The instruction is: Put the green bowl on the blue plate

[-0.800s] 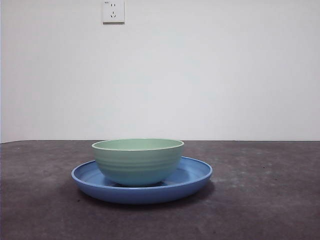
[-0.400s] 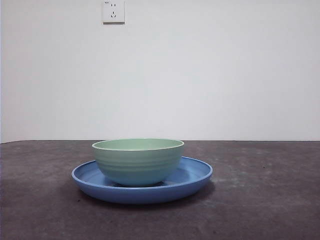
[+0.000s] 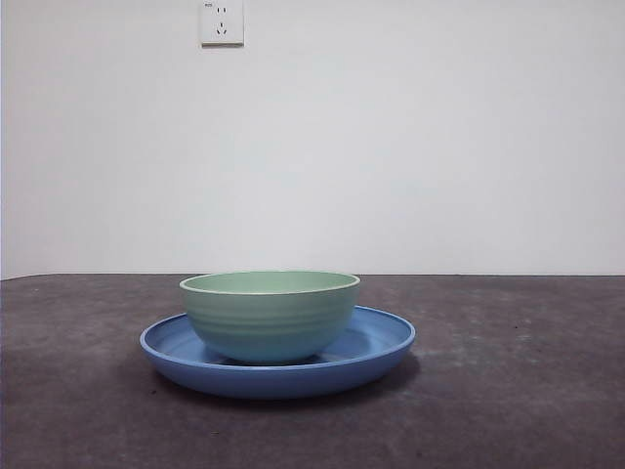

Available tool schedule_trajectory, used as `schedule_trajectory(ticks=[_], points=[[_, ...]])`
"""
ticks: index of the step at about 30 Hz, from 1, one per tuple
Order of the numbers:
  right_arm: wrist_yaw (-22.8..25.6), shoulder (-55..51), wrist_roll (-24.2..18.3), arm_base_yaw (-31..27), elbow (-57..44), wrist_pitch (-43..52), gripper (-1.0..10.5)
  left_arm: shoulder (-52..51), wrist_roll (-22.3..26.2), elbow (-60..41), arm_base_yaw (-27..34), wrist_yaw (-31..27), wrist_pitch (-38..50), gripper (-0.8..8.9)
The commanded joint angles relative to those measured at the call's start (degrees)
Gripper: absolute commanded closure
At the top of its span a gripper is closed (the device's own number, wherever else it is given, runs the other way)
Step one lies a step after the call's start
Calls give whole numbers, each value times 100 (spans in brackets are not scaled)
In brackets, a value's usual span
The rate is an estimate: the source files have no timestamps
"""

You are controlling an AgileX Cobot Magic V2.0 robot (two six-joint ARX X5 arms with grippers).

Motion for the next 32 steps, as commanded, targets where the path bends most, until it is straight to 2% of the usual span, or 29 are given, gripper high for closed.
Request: schedule_trajectory(ticks=[1, 4, 7, 10, 14, 18, 26, 28, 32], points=[[2, 17, -7, 35, 28, 59, 921, 2, -39, 42, -17, 7, 85, 778], [2, 17, -7, 35, 28, 59, 921, -20, -37, 37, 149, 7, 85, 778], [2, 17, -7, 35, 28, 59, 921, -35, -28, 37, 614, 7, 59, 778], [2, 17, -7, 35, 28, 59, 921, -33, 638, -31, 1364, -166, 389, 787], [2, 17, -7, 35, 28, 59, 921, -37, 1086, -566, 2291, -166, 1460, 787], [2, 17, -7, 35, 28, 59, 921, -146, 1169, -1510, 2861, -166, 3042, 787], [0, 17, -7, 35, 28, 59, 921, -922, 1169, -3864, 2927, -267, 5783, 787], [2, 17, -7, 35, 28, 59, 921, -1220, 1014, -4363, 2929, -509, 6107, 787], [2, 17, -7, 35, 28, 59, 921, -1394, 684, -4876, 2990, -1001, 6061, 787]])
